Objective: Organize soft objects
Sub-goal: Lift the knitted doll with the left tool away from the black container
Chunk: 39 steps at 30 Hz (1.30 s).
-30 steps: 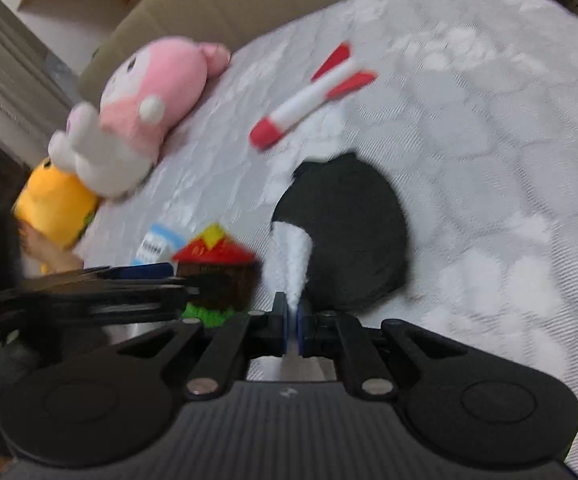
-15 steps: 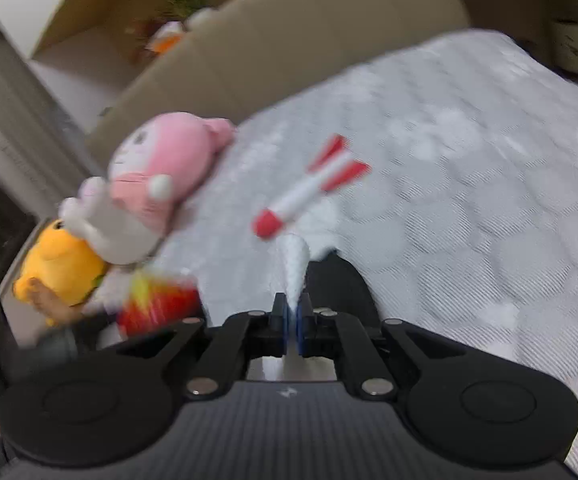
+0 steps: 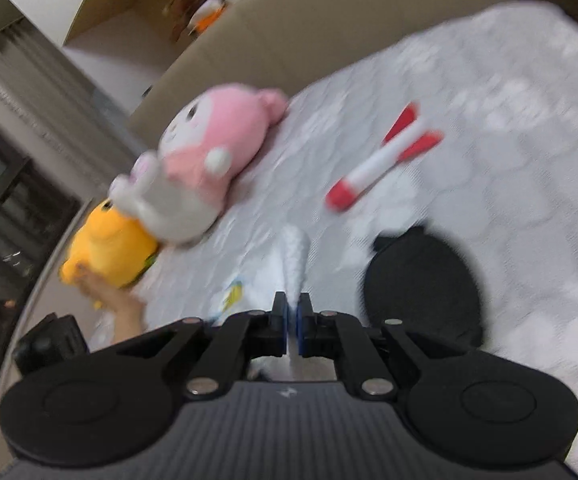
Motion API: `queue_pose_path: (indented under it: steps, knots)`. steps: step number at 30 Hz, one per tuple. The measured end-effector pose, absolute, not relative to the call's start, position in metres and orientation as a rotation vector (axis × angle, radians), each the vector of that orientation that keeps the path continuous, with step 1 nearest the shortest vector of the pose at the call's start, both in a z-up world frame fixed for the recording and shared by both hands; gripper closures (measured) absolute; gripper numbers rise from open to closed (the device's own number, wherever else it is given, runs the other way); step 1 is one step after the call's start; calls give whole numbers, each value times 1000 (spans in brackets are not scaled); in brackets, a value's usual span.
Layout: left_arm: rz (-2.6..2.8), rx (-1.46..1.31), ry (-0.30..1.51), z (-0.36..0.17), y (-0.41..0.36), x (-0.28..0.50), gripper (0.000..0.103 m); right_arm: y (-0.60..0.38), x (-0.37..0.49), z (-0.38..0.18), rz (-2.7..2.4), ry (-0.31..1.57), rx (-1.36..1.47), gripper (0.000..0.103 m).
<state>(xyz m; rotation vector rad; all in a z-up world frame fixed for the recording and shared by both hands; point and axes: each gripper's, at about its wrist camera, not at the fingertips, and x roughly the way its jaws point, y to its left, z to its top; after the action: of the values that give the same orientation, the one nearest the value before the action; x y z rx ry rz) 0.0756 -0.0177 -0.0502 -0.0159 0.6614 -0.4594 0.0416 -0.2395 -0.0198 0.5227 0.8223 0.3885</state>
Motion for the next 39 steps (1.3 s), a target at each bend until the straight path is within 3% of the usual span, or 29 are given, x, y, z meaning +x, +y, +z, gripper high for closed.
queue_pose_path:
  steps: [2,14,18,22,26,27,29,30,34,36,39]
  knots:
    - [-484,11,626,-57,-29,86,23,-249,40,-15,342,796,492,98]
    - [-536,78,869,-72,10,51,20,-245,65,-34,335,820,572,98]
    - [-518,-52,877,-55,13,86,9,-233,85,-37,366,821,599,98]
    - [-470,56,837,-42,-25,136,9,-247,84,-28,283,777,567,98]
    - [-427,155,1043,-60,-69,204,9,-266,66,-18,223,740,495,98]
    - [-429,167,1099,-68,-78,217,11,-272,62,-18,204,739,489,98]
    - [-458,198,1176,-84,-89,227,35,-282,56,-20,177,739,490,98]
    - [-473,205,1183,-85,-91,227,33,-286,54,-22,168,741,496,98]
    - [-519,142,946,-45,-77,197,34,-297,47,-26,138,738,512,98]
    - [-519,129,715,-23,-62,158,34,-295,49,-23,145,724,505,98]
    - [-527,132,581,-28,-41,101,35,-281,55,-21,188,720,487,98]
